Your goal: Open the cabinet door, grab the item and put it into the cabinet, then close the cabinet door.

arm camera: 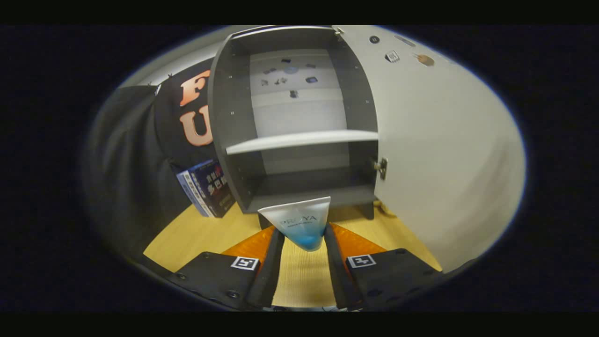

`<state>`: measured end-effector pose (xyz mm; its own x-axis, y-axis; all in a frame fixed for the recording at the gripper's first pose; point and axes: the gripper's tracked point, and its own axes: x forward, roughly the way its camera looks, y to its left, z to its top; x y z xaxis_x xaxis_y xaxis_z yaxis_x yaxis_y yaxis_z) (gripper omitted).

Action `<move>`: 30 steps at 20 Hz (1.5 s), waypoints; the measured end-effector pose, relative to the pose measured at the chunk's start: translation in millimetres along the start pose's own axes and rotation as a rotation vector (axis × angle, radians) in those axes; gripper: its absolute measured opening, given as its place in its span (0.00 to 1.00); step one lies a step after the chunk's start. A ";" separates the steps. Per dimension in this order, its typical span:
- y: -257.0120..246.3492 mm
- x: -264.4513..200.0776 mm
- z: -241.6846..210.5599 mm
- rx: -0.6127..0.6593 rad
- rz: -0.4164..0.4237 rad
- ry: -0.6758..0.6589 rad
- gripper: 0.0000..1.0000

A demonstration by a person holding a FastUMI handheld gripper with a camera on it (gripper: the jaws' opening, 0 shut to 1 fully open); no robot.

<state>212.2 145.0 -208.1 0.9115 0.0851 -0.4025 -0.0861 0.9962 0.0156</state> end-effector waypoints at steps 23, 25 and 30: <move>17.5 203.3 190.3 0.030 -0.002 0.170 0.57; 19.5 206.6 194.5 0.030 -0.003 0.146 0.61; 23.0 196.7 197.0 0.015 0.000 0.126 0.87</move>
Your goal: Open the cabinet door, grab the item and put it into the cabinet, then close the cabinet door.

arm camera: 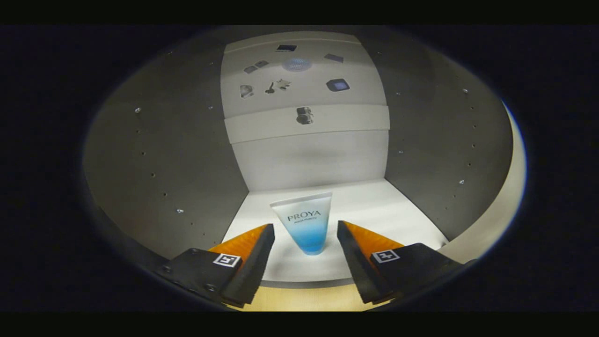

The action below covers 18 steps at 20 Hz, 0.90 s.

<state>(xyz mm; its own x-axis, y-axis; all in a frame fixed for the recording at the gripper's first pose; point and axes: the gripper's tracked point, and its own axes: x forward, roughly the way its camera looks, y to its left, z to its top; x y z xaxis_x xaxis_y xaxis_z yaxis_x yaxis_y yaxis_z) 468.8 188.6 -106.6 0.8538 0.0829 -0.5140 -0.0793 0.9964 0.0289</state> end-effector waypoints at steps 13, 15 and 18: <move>20.4 -215.8 4.0 -0.056 0.135 -0.256 0.92; 15.1 -253.0 -3.7 -0.046 0.159 -0.282 0.92; -5.1 -305.7 -15.5 -0.036 0.175 -0.315 0.91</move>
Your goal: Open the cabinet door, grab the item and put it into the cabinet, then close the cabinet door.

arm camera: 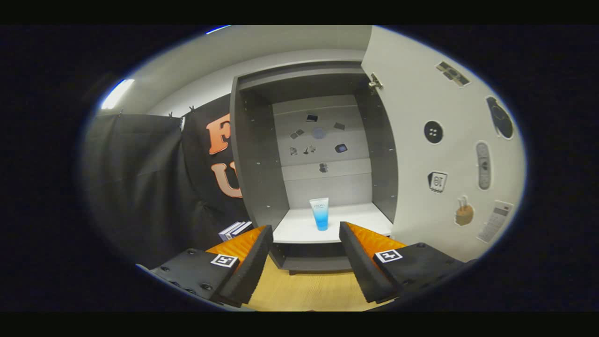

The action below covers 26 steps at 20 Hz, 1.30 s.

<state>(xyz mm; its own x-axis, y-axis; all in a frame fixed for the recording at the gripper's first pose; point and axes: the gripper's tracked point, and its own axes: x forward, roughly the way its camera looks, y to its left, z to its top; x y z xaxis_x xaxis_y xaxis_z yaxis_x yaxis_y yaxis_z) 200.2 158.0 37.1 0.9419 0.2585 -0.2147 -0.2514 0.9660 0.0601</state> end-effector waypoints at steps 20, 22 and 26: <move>-223.2 -259.0 -20.0 -0.056 -0.350 -0.160 0.93; -241.9 -250.1 -21.1 -0.034 -0.387 -0.161 0.94; -264.8 -214.4 -19.7 0.043 -0.384 -0.170 0.96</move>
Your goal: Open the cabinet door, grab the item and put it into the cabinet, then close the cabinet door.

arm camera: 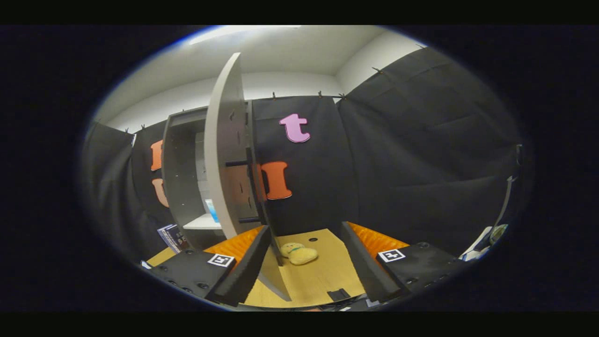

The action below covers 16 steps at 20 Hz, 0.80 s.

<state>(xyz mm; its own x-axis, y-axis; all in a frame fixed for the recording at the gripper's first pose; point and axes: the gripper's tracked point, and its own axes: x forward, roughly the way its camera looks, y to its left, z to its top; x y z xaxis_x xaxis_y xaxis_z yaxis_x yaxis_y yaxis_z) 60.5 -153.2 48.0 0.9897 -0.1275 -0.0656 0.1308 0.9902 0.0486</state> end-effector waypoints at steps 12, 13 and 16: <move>-8.6 39.5 14.8 -0.006 -0.033 -0.043 0.95; -6.0 37.5 16.0 -0.033 -0.051 -0.053 0.95; 1.4 28.7 20.5 -0.121 -0.130 -0.064 0.93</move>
<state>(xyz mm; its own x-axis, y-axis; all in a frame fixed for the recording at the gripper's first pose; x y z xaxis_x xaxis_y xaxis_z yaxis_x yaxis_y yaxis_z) 90.3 -156.7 66.6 0.9671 -0.2544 0.0001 0.2537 0.9643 -0.0762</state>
